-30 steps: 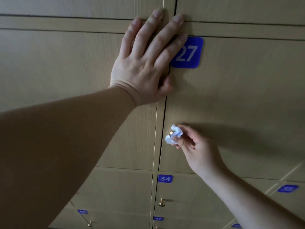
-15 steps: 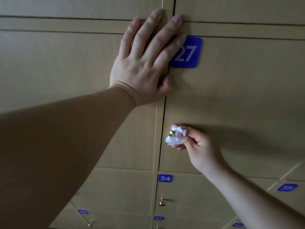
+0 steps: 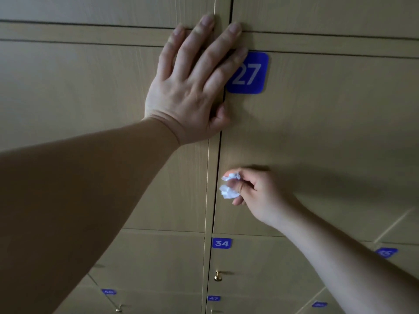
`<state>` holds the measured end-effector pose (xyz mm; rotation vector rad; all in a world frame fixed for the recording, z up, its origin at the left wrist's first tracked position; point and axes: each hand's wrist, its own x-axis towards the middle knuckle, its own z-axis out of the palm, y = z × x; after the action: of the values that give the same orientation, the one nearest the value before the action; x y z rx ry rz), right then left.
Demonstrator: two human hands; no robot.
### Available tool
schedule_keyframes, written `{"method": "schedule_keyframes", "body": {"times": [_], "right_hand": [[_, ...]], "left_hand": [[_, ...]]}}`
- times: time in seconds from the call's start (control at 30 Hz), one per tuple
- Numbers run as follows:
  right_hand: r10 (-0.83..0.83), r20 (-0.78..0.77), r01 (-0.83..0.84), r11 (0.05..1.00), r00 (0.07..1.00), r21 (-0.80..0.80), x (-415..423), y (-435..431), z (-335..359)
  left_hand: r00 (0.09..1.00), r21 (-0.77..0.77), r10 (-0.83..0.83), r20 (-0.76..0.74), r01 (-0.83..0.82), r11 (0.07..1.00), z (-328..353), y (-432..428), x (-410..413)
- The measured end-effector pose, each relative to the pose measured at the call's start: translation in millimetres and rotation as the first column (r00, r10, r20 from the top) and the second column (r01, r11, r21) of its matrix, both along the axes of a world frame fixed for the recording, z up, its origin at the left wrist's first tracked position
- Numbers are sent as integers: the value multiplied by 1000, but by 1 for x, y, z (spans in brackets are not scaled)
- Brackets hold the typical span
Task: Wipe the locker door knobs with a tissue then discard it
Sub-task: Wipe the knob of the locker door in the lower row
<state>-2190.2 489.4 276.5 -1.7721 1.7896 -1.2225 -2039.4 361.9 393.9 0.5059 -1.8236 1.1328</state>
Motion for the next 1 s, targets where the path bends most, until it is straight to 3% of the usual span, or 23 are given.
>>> {"method": "schedule_keyframes", "body": {"times": [0.13,0.27,0.37,0.47,0.63,0.77,1.0], "right_hand": [[-13,347,31,998,938,-46,6,1,-14],[-6,442,40,997,897,-66,7,4,-20],[-16,303,56,991,953,-125,2,10,-16],[-29,19,33,973,999,-228,-6,11,-9],[-13,-286,-59,969,958,-241,-9,12,2],[4,-431,-112,968,902,-225,-10,10,11],[78,-451,-107,994,889,-38,-16,13,22]], "left_hand": [[1000,-2,-3,5,3,1000,-1,-1,0],[1000,-1,-3,7,3,1000,-1,-2,0],[1000,-9,4,5,-4,1000,-1,-2,1],[1000,-7,-7,8,7,1000,0,0,0],[1000,5,4,7,-4,1000,-1,0,0],[1000,3,7,4,-7,1000,-1,1,0],[1000,-8,3,3,-3,1000,-1,0,0]]}}
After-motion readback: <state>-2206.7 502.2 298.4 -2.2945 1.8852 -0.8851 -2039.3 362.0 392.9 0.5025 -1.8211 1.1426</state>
